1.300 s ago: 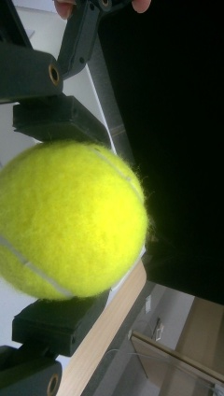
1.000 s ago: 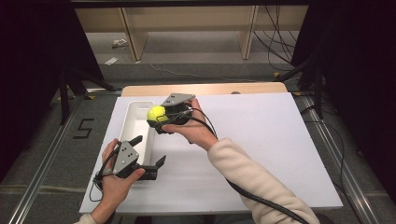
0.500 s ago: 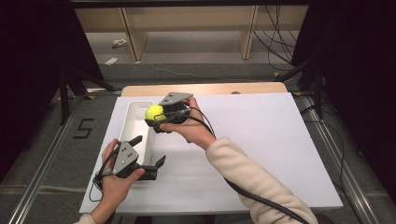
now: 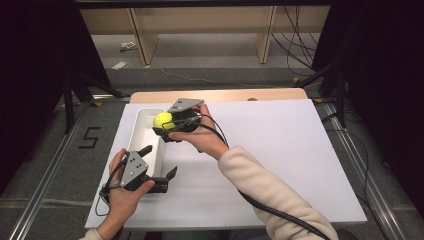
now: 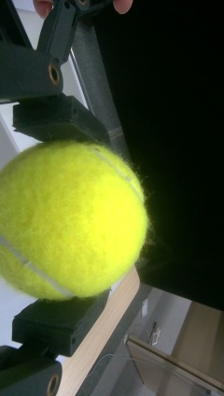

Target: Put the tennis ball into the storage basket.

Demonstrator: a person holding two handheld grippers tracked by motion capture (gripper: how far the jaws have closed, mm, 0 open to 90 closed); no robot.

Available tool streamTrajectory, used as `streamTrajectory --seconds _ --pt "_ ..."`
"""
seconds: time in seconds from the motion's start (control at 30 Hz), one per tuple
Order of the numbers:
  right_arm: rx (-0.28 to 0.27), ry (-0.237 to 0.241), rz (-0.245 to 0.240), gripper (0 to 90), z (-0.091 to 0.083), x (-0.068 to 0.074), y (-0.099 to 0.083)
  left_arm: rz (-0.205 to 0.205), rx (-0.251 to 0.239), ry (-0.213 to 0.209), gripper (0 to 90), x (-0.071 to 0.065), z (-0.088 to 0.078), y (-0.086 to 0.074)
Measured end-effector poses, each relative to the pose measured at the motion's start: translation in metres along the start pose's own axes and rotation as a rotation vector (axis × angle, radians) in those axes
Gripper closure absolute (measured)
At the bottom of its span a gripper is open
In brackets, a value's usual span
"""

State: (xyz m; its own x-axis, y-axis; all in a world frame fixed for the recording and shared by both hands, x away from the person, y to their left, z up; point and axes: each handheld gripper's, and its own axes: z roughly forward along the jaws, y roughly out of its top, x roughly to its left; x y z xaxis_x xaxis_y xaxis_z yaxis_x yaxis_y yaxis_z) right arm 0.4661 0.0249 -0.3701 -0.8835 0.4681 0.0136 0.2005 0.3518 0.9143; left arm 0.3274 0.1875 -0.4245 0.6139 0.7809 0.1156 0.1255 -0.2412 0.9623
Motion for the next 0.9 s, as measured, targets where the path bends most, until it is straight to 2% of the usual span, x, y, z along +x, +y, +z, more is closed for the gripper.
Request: streamTrajectory --seconds 0.9 --pt "0.002 0.005 -0.005 27.3 0.0094 0.0007 0.0048 -0.009 0.009 0.001 0.0 -0.0008 -0.001 -0.0007"
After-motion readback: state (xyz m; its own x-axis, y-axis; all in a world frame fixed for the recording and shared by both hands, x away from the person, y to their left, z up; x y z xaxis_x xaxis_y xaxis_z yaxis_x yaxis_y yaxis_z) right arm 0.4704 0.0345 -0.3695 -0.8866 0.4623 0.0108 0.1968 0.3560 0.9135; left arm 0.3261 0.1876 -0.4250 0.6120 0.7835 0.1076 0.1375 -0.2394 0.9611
